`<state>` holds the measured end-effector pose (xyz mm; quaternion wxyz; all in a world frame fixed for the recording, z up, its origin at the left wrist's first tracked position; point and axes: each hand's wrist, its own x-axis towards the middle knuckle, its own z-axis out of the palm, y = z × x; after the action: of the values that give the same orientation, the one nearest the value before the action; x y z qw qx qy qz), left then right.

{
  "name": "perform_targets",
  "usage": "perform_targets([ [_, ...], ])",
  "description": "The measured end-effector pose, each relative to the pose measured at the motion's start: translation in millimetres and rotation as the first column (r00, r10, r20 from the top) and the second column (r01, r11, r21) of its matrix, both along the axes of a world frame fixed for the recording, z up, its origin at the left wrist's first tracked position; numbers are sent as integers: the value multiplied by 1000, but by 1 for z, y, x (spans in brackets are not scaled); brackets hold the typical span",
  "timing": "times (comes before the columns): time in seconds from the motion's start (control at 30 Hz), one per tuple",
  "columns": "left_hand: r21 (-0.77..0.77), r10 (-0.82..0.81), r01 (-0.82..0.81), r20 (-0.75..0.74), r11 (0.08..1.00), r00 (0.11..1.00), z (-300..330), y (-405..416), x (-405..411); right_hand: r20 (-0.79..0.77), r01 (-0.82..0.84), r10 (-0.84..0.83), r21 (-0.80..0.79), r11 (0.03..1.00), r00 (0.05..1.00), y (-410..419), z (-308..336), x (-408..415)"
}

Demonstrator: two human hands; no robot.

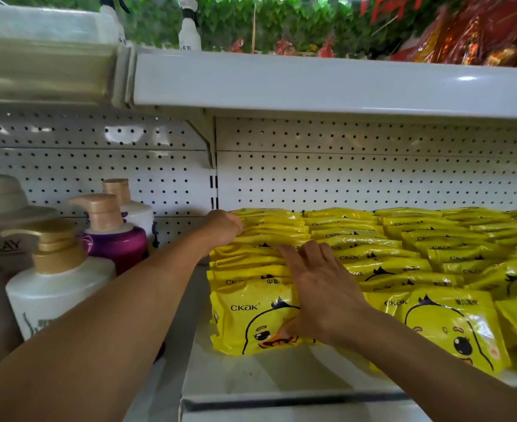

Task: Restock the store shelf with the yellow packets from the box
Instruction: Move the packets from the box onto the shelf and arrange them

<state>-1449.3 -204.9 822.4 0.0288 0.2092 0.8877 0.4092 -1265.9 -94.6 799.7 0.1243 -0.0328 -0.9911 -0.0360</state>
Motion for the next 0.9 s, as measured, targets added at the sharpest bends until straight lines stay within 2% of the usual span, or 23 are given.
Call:
perform_targets([
  [0.27,-62,-30,31,8,998,1000,-2,6,-11,-9,21,-21,-16,1000,1000,2,-2,-9],
  [0.47,-158,26,-52,-161,986,987,-5,6,-18,19,9,-8,-55,998,1000,0,1,-14],
  [0.57,-189,50,-87,-193,978,980,-1,10,-17,32,29,-27,-72,997,999,0,3,-22],
  [0.67,-178,-22,-18,-222,984,975,4,11,-18,33,9,-7,-74,997,999,1,3,-22],
  [0.77,-226,-182,135,-203,965,962,6,16,-19,56,-22,25,-61,998,998,5,4,-17],
  [0.83,-291,-228,178,-149,940,962,3,21,-24,65,-32,36,-64,997,997,6,6,-15],
  [0.9,-287,-222,194,-69,938,973,0,23,-29,67,-26,29,-48,999,997,7,5,-16],
])
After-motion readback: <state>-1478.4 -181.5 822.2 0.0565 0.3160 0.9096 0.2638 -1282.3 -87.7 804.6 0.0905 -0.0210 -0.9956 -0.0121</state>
